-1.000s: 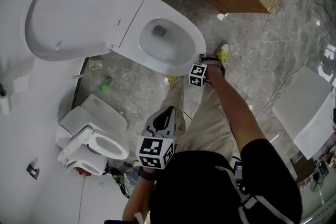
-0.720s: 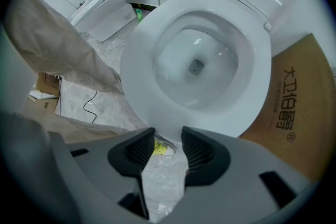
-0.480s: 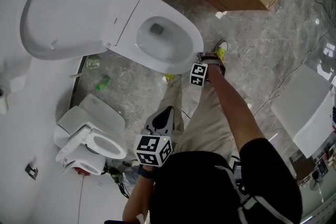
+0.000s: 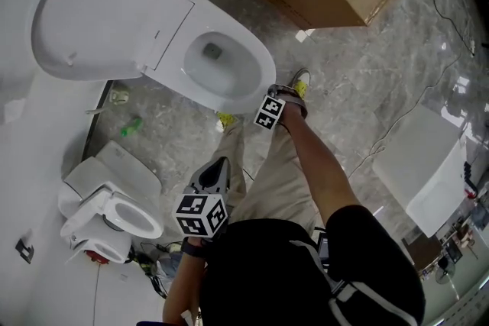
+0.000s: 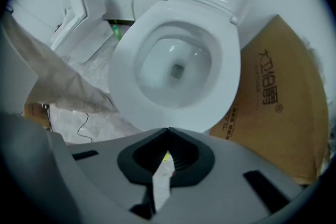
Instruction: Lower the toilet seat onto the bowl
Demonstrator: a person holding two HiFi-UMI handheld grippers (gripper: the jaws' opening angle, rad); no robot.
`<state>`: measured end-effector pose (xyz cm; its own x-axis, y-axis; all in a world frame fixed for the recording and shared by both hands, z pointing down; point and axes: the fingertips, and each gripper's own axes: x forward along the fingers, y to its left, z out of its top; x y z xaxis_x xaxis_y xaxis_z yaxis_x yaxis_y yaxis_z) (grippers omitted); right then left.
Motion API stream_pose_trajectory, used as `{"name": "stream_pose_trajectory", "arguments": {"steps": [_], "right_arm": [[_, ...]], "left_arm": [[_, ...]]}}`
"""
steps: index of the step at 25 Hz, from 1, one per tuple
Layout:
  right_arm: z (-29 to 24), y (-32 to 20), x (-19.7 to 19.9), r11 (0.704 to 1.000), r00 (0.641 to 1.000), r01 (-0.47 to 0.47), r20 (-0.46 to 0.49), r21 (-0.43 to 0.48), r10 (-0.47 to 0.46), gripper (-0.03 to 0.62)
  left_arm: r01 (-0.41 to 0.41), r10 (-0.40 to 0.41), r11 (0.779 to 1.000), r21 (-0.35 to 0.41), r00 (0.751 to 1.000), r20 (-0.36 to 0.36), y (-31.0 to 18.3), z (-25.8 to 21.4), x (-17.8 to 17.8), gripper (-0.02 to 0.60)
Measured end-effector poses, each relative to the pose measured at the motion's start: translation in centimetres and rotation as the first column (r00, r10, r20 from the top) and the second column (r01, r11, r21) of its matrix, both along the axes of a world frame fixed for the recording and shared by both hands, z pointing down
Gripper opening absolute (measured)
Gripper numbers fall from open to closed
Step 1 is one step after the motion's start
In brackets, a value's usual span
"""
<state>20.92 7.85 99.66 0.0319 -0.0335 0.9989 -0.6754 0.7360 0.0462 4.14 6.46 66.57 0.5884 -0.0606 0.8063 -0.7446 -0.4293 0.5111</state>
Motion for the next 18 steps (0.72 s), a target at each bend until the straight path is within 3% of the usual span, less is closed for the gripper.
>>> {"name": "stream_pose_trajectory", "arguments": {"steps": [3, 8, 11, 14, 18], "right_arm": [[-4.7, -0.5, -0.9, 0.993, 0.996, -0.084, 0.039, 0.084, 0.081, -0.002], [-15.0, -4.7, 0.2, 0.962, 0.998, 0.019, 0.057, 0.271, -0.036, -0.003], [-22.3, -6.9, -0.5, 0.939, 0.990, -0.077, 0.138, 0.335, 0.032, -0.003], [-29.9, -9.9, -2.0, 0.889, 0.957, -0.224, 0.262, 0.398, 0.124, -0.003], [-39.5, -12.2, -3.9, 0.808, 0.918, -0.328, 0.368, 0.489, 0.150, -0.005]], "left_arm": [[-0.027, 0.028, 0.999, 0.039, 1.000, -0.013, -0.9, -2.1, -1.1, 0.012], [0.014, 0.003, 0.983, 0.181, 0.996, -0.094, -5.4, -5.9, -0.5, 0.012], [0.031, 0.000, 0.966, 0.256, 0.993, -0.120, -8.0, -9.0, -1.1, 0.012], [0.060, -0.009, 0.942, 0.330, 0.988, -0.152, -10.4, -12.1, -1.9, 0.012], [0.117, -0.035, 0.908, 0.402, 0.978, -0.206, -11.7, -16.3, -2.9, 0.012]]}}
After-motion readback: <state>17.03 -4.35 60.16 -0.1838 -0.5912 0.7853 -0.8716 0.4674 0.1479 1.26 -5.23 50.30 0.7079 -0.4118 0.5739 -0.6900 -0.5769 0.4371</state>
